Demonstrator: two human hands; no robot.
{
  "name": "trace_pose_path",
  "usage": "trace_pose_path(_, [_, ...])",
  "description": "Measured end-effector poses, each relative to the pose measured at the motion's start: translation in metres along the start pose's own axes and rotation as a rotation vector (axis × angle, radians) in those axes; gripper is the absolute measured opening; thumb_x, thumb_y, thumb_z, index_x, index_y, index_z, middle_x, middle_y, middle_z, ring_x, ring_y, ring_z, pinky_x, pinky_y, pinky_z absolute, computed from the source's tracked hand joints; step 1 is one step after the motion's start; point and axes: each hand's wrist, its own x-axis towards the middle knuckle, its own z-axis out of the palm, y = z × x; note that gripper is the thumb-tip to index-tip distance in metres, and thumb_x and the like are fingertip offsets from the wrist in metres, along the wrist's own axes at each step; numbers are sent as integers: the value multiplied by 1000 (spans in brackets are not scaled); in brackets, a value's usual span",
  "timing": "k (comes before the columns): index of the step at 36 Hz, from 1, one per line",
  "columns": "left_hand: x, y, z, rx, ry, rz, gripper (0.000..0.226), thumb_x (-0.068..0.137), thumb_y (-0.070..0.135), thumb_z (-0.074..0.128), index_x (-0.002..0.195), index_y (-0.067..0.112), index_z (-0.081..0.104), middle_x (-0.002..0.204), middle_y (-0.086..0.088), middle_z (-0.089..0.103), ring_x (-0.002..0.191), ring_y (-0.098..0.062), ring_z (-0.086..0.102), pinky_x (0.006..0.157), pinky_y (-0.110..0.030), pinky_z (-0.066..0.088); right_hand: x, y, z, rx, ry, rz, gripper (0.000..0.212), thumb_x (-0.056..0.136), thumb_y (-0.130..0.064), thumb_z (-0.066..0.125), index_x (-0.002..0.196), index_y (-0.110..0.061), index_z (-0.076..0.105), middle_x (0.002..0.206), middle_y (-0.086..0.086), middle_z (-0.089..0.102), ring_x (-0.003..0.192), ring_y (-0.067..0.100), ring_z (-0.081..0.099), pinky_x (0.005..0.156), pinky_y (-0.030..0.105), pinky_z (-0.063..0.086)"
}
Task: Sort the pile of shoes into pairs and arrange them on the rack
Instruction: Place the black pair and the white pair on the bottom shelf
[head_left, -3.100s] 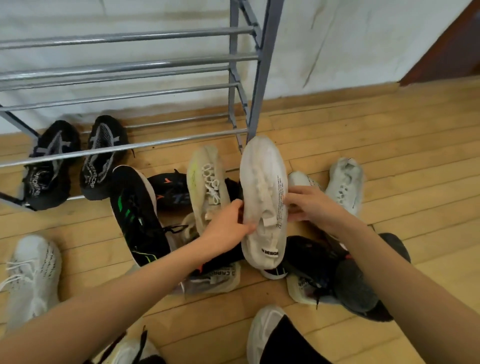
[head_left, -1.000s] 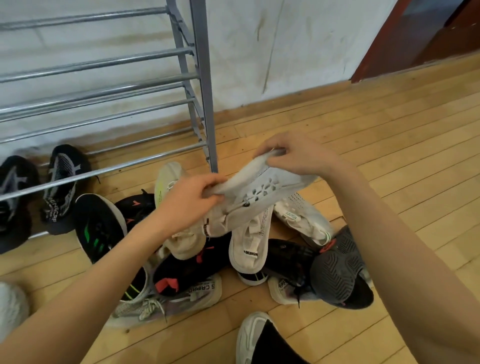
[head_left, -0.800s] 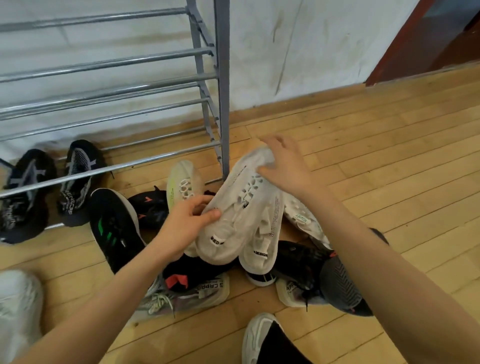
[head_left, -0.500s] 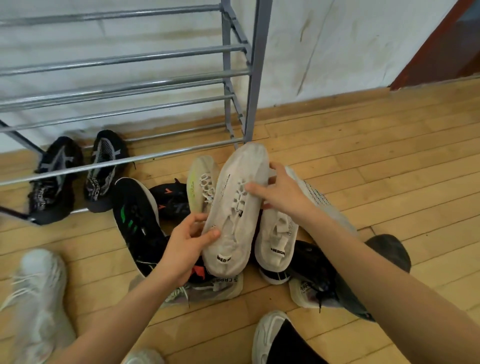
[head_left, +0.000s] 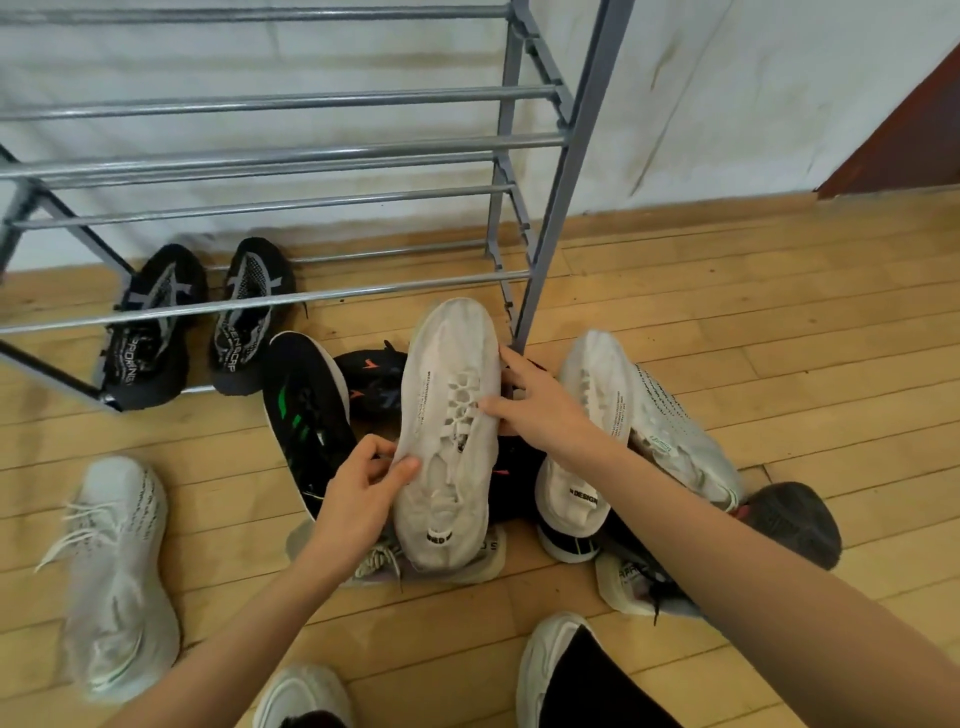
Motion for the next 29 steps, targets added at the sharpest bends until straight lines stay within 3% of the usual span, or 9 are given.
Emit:
trace_pose_path(3, [0, 2, 1, -36, 6, 1, 19, 89, 25, 62, 89, 7, 55, 88, -5, 72, 84, -21, 69, 75, -42, 57, -2, 1, -4, -179, 160, -60, 43, 93, -28, 58, 134, -19, 53, 124, -2, 59, 109, 18, 60, 91, 35, 53])
trace_pose_path(5, [2, 3, 1, -50, 22, -11, 19, 90, 25, 61, 91, 7, 55, 89, -5, 71, 83, -22, 69, 72, -42, 55, -2, 5, -17, -368, 317, -53, 41, 92, -33, 58, 129, -17, 56, 122, 1, 58, 101, 15, 59, 86, 27, 47])
trace_pose_path(9, [7, 1, -2, -83, 45, -56, 16, 90, 24, 61, 94, 10, 54, 97, -8, 69, 89, -24, 68, 77, -45, 57, -4, 24, -48, -685, 391, 127, 55, 88, -28, 61, 135, -9, 42, 135, 14, 42, 125, 31, 40, 101, 36, 35])
trace_pose_path(14, [10, -1, 0, -132, 63, -88, 13, 90, 21, 60, 95, 11, 54, 101, -9, 67, 92, -22, 67, 69, -35, 54, -21, 44, -62, -749, 424, 348, 83, 82, -42, 65, 142, -2, 23, 144, 18, 28, 136, 34, 21, 105, 39, 28])
trace_pose_path(16, [10, 0, 1, -142, 54, -88, 13, 90, 20, 61, 98, 12, 54, 103, -7, 67, 92, -19, 66, 68, -30, 52, -24, 49, -67, -683, 439, 423, 90, 80, -49, 65, 143, -2, 21, 146, 17, 26, 137, 34, 21, 106, 42, 29])
trace_pose_path(19, [11, 2, 2, -164, 32, -89, 18, 89, 17, 62, 105, 11, 54, 106, -6, 66, 94, -18, 66, 68, -28, 53, -27, 52, -76, -328, 405, 497, 89, 78, -47, 70, 141, -1, 27, 140, 15, 41, 122, 30, 46, 90, 41, 48])
trace_pose_path(20, [12, 3, 2, -171, 30, -91, 20, 89, 15, 62, 107, 11, 54, 107, -6, 66, 95, -19, 66, 68, -28, 53, -29, 52, -78, -222, 364, 509, 77, 80, -43, 71, 135, -3, 36, 132, 12, 51, 111, 26, 53, 83, 38, 52])
trace_pose_path(23, [11, 4, 2, -182, 36, -96, 25, 87, 12, 63, 111, 11, 54, 108, -7, 65, 96, -20, 65, 70, -28, 53, -38, 53, -84, -100, 177, 547, 26, 83, -27, 72, 99, -17, 55, 101, 0, 64, 94, 17, 60, 86, 40, 53])
trace_pose_path(29, [10, 4, 2, -219, 21, -112, 40, 84, 5, 66, 121, 9, 52, 113, -8, 64, 101, -23, 64, 76, -33, 53, -42, 60, -90, -4, 62, 520, 41, 80, -2, 71, 113, -17, 51, 109, 3, 65, 100, 22, 63, 78, 43, 57])
